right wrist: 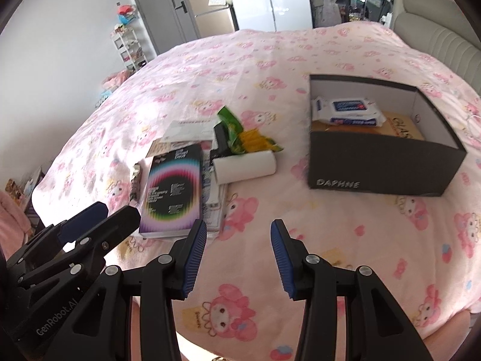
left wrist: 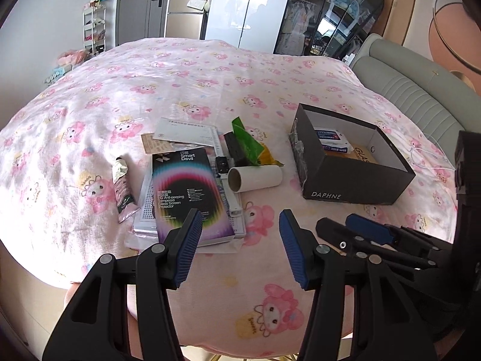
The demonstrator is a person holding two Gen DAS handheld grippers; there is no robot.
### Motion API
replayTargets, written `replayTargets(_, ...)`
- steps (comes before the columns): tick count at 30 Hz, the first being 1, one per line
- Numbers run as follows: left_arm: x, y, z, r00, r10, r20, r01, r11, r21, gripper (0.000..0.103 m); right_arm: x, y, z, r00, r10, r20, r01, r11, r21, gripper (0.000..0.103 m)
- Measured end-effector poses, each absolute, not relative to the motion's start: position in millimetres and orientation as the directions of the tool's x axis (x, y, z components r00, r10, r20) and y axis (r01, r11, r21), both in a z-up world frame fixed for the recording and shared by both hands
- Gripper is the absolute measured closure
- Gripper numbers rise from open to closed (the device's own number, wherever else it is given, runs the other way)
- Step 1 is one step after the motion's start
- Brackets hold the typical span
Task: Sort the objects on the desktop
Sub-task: 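Open the left tool and raise it out of the shoebox, then move the left tool toward the white paper roll on the pile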
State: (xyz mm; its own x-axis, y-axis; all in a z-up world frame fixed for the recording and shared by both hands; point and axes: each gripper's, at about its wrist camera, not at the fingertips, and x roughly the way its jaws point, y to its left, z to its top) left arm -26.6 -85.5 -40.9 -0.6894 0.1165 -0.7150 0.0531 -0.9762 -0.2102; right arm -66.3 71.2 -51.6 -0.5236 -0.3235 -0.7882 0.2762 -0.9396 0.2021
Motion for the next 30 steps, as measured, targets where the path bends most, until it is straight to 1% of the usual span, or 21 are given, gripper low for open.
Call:
replayTargets(5, -32, -103, -53, -0.687, 0.128, -0.715, 0.082, -0.965, -0.251, 0.050, -72, 59, -63, -0.506, -0.342, -0.792, 0.304, -0.930, 0.207, 0.063)
replayTargets(8, -40, -113, -66, -0.684, 0.157, -0.712, 0.087, -0.952, -0.294, 0.051, -81, 58, -70, -0.501, -0.338, -0.797, 0.308, -0.930, 0.200, 0.063)
replayTargets(10, -48, -114, -74, -0.683, 0.162, -0.712, 0.081, -0.952, -0.295, 0.053, -92, 61, -75, -0.505, -0.328, -0.799, 0.299, -0.934, 0.194, 0.063)
replayTargets(12, -60, -112, -84, -0.667, 0.153, -0.729, 0.086, -0.956, -0.280, 0.058, -107, 64, -82, -0.515, -0.308, -0.800, 0.291, -0.941, 0.174, 0.063)
replayTargets(14, -71, -111, -94, -0.648, 0.162, -0.744, 0.090, -0.954, -0.286, 0.060, -121, 67, -88, -0.519, -0.285, -0.806, 0.279, -0.948, 0.155, 0.063)
replayTargets(19, -97, -107, -110, -0.638, 0.181, -0.748, 0.081, -0.951, -0.299, 0.060, -155, 71, -102, -0.519, -0.280, -0.807, 0.280, -0.948, 0.149, 0.063)
replayTargets(24, -127, -106, -125, -0.631, 0.255, -0.732, 0.059, -0.926, -0.374, 0.060, -178, 64, -114, -0.490, -0.305, -0.816, 0.315, -0.935, 0.160, 0.063)
replayTargets(30, -163, -98, -143, -0.593, 0.264, -0.761, 0.057, -0.929, -0.366, 0.061, -194, 65, -128, -0.491, -0.290, -0.821, 0.307, -0.940, 0.149, 0.063)
